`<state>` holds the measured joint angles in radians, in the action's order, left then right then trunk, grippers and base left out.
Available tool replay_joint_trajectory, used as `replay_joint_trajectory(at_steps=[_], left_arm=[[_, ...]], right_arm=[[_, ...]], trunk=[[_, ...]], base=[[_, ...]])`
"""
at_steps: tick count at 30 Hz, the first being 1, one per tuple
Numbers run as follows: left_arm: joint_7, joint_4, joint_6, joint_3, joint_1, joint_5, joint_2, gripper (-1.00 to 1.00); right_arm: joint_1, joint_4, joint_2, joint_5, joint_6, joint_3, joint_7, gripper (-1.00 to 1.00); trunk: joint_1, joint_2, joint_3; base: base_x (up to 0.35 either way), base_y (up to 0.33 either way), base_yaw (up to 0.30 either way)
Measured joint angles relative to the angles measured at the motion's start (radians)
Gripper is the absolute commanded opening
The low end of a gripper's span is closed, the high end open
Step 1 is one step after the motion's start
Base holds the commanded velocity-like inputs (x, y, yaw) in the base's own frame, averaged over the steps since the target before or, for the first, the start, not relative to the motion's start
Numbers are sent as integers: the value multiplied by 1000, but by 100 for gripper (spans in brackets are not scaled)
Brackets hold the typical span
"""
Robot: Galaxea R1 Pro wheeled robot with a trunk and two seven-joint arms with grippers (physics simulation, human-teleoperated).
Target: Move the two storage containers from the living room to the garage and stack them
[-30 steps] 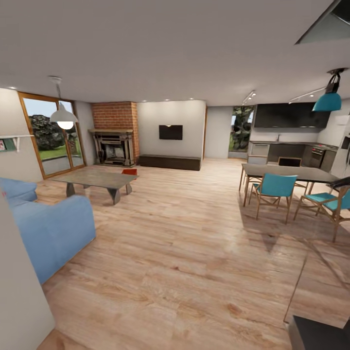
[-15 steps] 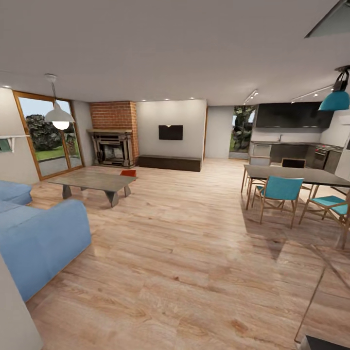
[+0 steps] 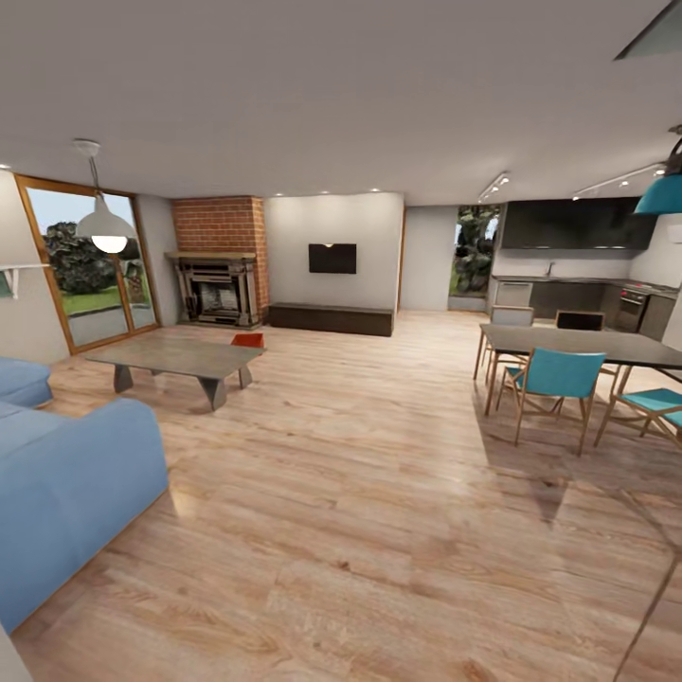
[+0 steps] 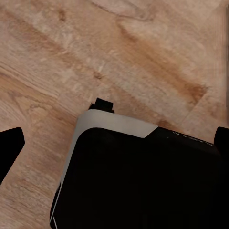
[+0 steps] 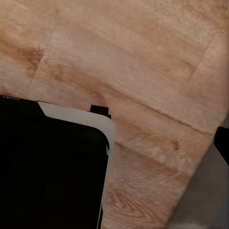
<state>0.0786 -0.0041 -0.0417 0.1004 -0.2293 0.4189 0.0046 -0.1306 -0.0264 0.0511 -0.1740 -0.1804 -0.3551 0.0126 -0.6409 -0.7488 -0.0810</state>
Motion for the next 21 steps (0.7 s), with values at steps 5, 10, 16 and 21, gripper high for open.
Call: replay_joint_trajectory(at_steps=[5,10,16,21], left_arm=[[0,0,2,0,0,1,0,100],[0,0,2,1,0,2,1,100],[0,0,3,1,0,4,2,100],[0,0,3,0,0,4,2,100]], right_arm=[[0,0,0,0,0,0,0,100],[0,0,0,-1,0,-1,-1,100],[0,0,0,-2,2,-1,-1,100],[0,0,-1,-3,2,-2,-1,100]], trunk=[[0,0,0],[0,0,0],[0,0,0],[0,0,0]], base=[[323,0,0],[323,0,0],[323,0,0],[323,0,0]])
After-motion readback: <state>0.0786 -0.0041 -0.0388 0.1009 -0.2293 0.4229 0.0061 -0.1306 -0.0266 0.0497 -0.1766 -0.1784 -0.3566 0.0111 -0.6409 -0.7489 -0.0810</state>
